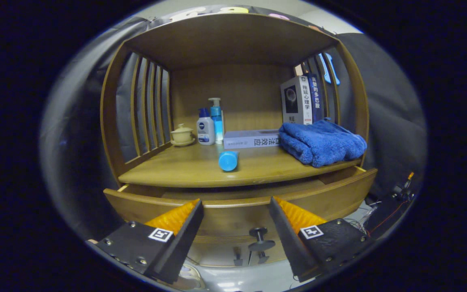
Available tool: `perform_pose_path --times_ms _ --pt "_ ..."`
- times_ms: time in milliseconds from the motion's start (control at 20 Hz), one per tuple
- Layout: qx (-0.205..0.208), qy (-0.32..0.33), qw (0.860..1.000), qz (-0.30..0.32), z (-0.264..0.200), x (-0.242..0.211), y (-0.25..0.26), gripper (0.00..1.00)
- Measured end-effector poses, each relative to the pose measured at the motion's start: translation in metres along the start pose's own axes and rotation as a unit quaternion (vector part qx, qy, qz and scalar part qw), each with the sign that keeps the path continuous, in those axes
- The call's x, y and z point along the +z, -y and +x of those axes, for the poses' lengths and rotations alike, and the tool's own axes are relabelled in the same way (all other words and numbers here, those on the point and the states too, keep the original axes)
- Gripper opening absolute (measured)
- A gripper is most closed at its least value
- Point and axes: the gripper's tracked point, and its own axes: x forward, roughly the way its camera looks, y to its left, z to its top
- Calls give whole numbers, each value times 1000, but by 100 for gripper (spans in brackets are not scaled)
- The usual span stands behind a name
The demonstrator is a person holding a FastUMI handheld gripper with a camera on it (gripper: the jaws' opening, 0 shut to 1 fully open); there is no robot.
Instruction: Pull open the drawer, take out the items inside it, and place them on the countertop above the cabinet.
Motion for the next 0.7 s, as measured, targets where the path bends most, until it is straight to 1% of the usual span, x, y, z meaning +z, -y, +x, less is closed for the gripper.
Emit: perform_pose_path --times_ms 300,600,700 --pt "-13 5 1000 6 16 3 -2 98" --pt "-26 15 1000 -8 30 8 -4 99" --pt "-25 25 999 -22 30 9 -4 98"
